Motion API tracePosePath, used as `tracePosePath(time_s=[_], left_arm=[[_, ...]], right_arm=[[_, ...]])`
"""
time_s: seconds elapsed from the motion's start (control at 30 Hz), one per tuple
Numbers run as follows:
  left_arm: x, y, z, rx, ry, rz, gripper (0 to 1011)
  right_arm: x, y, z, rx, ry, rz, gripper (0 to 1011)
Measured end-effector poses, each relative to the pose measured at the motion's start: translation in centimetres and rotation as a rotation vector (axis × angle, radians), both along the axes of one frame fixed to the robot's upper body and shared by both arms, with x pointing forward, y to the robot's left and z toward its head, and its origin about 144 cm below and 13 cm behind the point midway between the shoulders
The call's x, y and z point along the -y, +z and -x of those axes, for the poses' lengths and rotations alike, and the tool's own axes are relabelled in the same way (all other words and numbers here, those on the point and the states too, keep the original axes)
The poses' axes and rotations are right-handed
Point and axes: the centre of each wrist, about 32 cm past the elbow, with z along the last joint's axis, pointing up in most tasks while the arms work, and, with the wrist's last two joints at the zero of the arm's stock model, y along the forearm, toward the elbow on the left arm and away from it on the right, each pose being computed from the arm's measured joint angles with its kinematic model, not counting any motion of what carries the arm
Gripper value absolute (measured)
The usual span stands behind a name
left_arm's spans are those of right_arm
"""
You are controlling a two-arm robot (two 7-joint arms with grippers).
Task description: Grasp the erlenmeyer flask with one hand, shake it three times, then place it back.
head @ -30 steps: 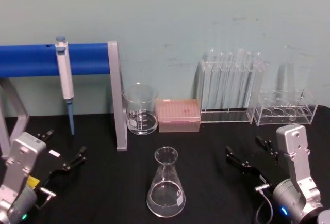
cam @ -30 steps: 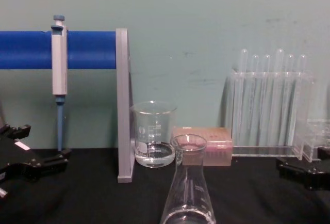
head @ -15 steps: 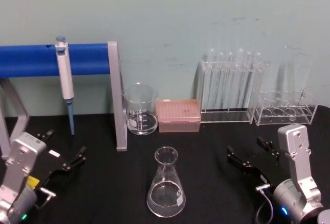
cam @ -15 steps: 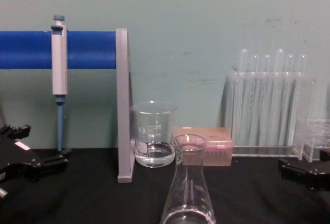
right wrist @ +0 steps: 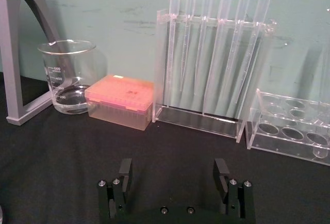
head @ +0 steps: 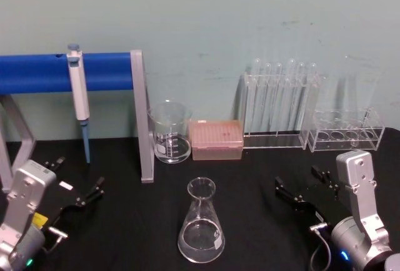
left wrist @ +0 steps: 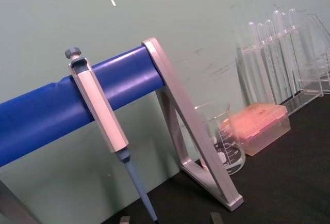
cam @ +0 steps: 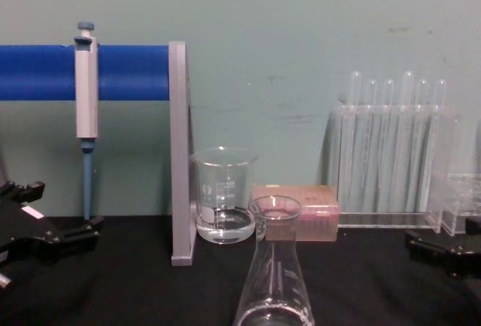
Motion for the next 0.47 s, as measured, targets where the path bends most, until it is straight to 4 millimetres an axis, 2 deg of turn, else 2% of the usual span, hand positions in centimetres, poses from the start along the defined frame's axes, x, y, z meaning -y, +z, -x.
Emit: tracePosePath(time_s=[0.47], left_arm=[[0.0,0.0,0.0,0.0,0.0,0.0,1001]], right_arm=[[-0.01,-0.01,0.01,0.001,0.0,0.001,1000]])
